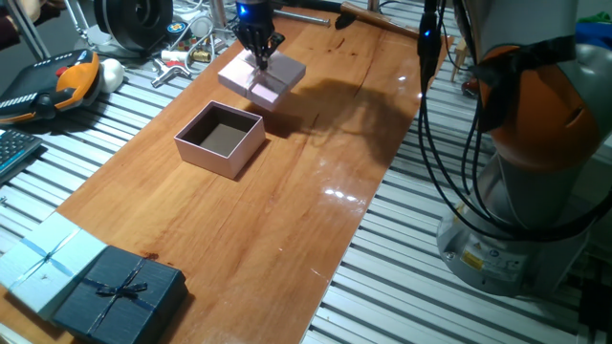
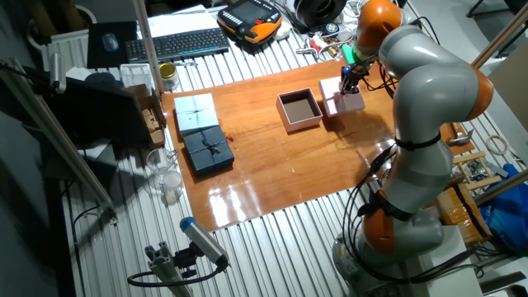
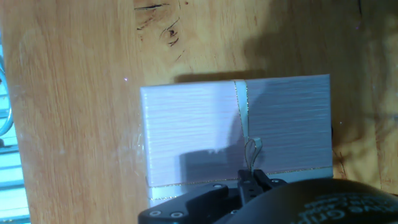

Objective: Cover the box

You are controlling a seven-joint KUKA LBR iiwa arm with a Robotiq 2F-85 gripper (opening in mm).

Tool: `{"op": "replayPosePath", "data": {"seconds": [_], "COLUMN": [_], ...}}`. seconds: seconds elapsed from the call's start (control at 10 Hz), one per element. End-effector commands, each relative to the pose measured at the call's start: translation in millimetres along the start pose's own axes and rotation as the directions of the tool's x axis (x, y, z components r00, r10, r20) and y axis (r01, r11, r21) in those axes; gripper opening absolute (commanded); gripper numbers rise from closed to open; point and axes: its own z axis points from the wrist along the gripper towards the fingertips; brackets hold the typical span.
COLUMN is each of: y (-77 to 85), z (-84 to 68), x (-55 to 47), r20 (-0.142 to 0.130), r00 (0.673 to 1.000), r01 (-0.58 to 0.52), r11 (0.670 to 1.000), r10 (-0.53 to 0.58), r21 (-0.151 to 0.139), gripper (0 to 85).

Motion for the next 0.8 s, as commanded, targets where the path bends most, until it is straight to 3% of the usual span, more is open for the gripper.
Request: {"op": "replayPosePath", "data": {"seconds": [0.0, 0.1, 0.3, 0.7], "y": [0.1, -0.2, -0.8, -2.1], "z": [0.1, -0.3, 1.3, -0.8], "x": [0.1, 0.4, 3.7, 27.0], "r20": [-0.004, -0.026, -0.038, -0.046], "r00": [1.000, 1.000, 0.999, 0.999], "r01": [-0.003, -0.005, -0.005, -0.023], "r11": [1.000, 1.000, 1.000, 0.999], "r10": [0.003, 0.006, 0.006, 0.024], "r21": [0.006, 0.019, 0.022, 0.041], "gripper": [0.0, 0.0, 0.0, 0.0]}}
